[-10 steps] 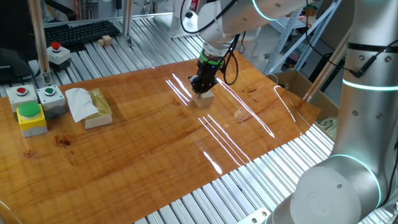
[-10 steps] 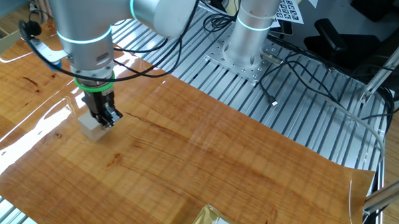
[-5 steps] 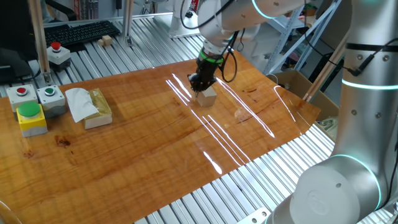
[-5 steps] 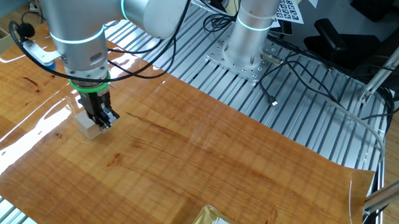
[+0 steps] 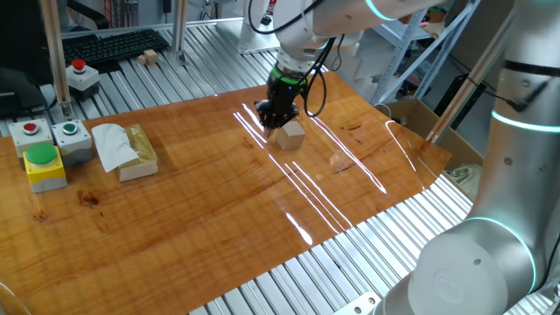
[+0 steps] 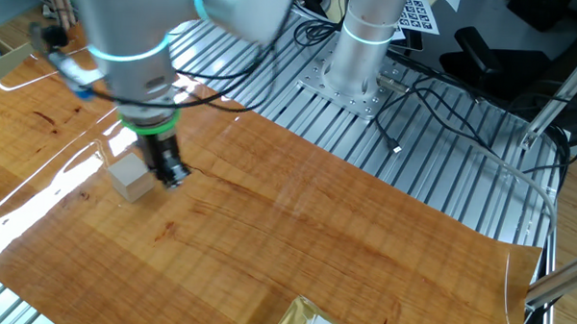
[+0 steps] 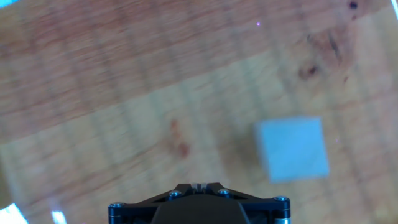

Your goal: Approach and touch the side of the small block

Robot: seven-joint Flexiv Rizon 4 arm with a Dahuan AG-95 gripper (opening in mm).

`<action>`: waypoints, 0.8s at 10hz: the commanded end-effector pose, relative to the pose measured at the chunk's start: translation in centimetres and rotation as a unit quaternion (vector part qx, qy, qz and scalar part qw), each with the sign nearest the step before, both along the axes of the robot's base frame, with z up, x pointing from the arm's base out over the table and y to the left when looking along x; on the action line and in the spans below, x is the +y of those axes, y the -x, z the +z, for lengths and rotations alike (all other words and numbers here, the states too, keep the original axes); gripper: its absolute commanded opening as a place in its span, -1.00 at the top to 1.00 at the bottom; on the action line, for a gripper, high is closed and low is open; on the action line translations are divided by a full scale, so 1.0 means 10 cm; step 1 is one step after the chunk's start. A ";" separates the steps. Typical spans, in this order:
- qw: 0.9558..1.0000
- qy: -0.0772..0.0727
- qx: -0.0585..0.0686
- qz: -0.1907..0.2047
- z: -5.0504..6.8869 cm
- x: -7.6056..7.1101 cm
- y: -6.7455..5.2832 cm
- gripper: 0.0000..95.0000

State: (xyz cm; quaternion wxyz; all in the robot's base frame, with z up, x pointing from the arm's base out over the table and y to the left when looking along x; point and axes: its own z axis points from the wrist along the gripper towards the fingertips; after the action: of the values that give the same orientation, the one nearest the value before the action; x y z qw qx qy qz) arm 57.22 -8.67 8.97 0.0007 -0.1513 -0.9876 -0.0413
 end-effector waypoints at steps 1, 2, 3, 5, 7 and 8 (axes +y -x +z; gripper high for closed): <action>0.997 0.006 -0.003 0.073 0.15 0.17 0.13 1.00; 0.995 0.003 -0.001 0.097 0.20 0.17 0.21 1.00; 0.992 0.004 -0.003 0.123 0.21 0.16 0.25 1.00; 0.991 0.007 -0.005 0.134 0.20 0.15 0.33 1.00; 0.990 0.006 -0.005 0.142 0.22 0.14 0.41 1.00; 0.990 0.006 -0.004 0.141 0.26 0.14 0.43 1.00</action>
State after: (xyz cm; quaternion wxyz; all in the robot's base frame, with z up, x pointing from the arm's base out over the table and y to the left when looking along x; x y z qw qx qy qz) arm 52.93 -7.29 11.57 0.0004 -0.0116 -0.9993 -0.0342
